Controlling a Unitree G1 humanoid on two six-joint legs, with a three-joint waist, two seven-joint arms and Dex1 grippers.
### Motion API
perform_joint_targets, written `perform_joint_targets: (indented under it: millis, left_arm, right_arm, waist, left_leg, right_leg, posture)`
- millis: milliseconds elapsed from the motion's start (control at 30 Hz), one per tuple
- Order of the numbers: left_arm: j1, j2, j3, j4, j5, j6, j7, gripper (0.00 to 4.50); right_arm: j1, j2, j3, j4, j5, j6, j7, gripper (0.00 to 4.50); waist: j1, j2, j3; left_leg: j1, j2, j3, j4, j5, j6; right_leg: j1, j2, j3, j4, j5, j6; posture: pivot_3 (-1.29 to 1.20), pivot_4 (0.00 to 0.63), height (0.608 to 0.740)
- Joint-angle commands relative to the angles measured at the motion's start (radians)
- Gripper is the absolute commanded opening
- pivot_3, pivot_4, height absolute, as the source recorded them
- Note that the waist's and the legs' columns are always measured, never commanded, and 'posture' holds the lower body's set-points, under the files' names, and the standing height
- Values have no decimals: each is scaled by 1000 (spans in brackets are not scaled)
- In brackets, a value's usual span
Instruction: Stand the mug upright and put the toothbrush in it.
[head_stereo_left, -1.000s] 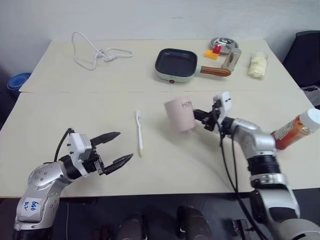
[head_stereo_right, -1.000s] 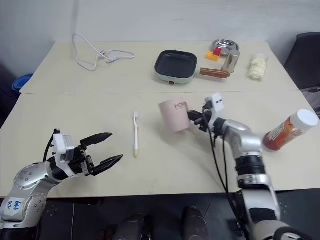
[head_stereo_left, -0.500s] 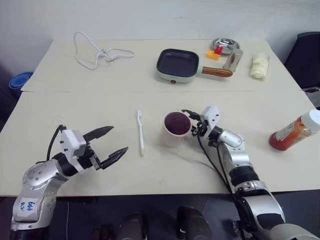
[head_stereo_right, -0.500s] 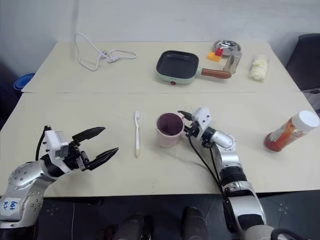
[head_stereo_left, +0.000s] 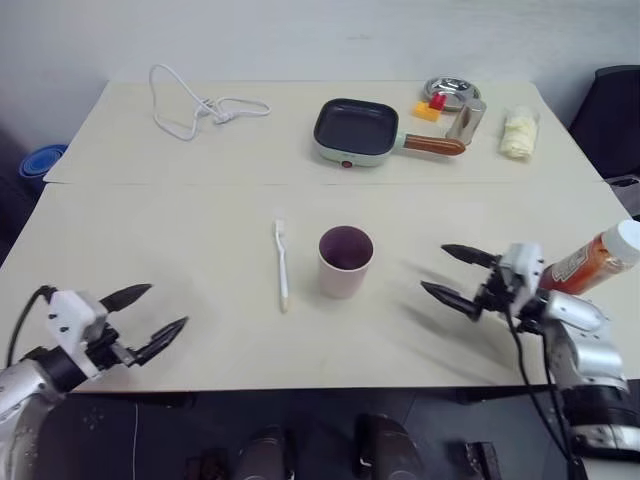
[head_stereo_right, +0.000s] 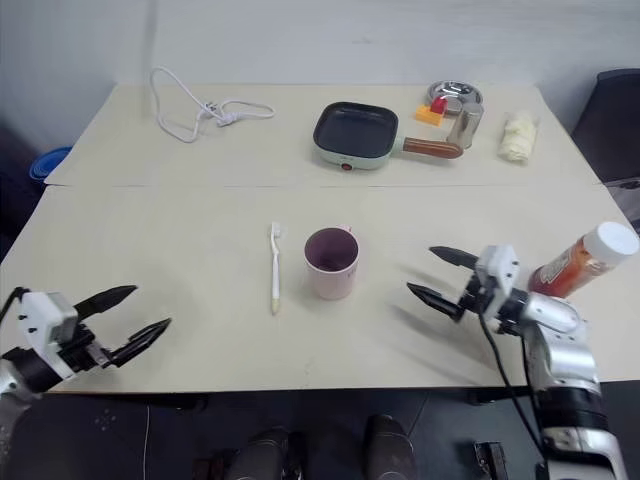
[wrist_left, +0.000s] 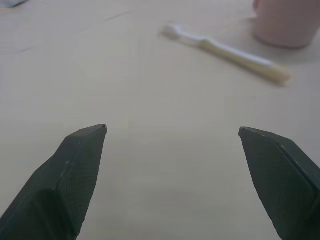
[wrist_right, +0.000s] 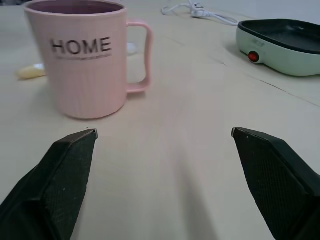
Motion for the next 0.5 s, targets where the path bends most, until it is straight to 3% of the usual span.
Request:
perform_joint_targets:
  millis: [33,133,333,500]
  left_arm:
    - [31,52,84,-25,34,223,145,4500]
    - [-11,82,66,-143,-121,445,163,4500]
    - [-480,19,-167,-242,-330,888,424,4500]
    - [-810,-121,-453,-133,-226,1057,577,4500]
  right_arm:
    - [71,2,-82,-105,86,-110,86,4493]
    - [166,8,-110,-165,148,-164,190,4493]
    - [211,13,-111,-186,158,-161,196,4493]
    - [196,33,-113,-158,161,-187,211,4493]
  waist:
    - [-1,0,0]
    - [0,0,0]
    - [38,-1,1]
    - [38,-1,0]
  left_leg:
    - [1,0,1,0,0,0]
    - [0,1,0,-1,0,-1]
    - [3,-3,-8,1,0,-1]
    - [4,-2,-7,1,1,-3]
  right_leg:
    - [0,0,1,0,0,0]
    - [0,0,1,3,0,0]
    - [8,-3,5,2,1,1]
    - [10,2,3,2,1,0]
  posture:
    - [0,150,740]
    - [0,150,740]
    - [0,150,740]
    - [0,150,740]
